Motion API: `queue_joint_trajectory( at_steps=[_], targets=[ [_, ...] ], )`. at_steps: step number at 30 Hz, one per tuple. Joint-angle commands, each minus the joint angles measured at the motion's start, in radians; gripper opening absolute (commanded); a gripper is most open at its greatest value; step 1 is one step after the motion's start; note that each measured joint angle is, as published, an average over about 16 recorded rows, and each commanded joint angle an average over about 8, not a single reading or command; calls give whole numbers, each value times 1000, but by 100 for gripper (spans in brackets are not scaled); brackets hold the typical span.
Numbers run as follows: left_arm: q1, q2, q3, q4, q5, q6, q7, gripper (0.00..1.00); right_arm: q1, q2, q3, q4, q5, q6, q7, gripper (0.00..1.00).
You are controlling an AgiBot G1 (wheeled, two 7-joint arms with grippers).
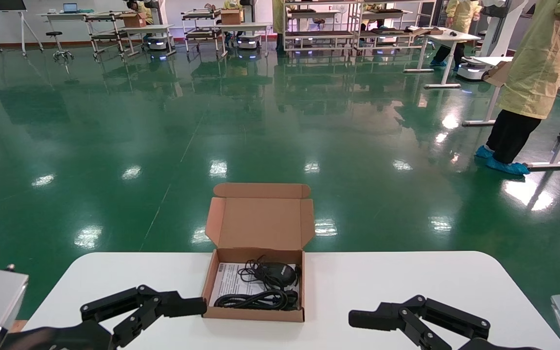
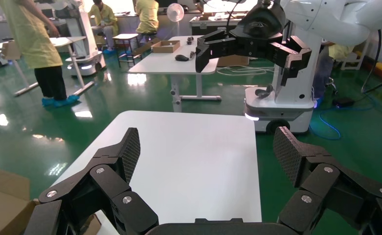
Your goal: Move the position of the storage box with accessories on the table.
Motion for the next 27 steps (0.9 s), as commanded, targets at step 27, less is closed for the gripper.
queue_joint_trajectory(
  at_steps=[27],
  targets=[
    [0, 0, 0, 0, 0, 0, 0, 100, 115, -12, -40, -100, -71, -17, 65, 100]
  ],
)
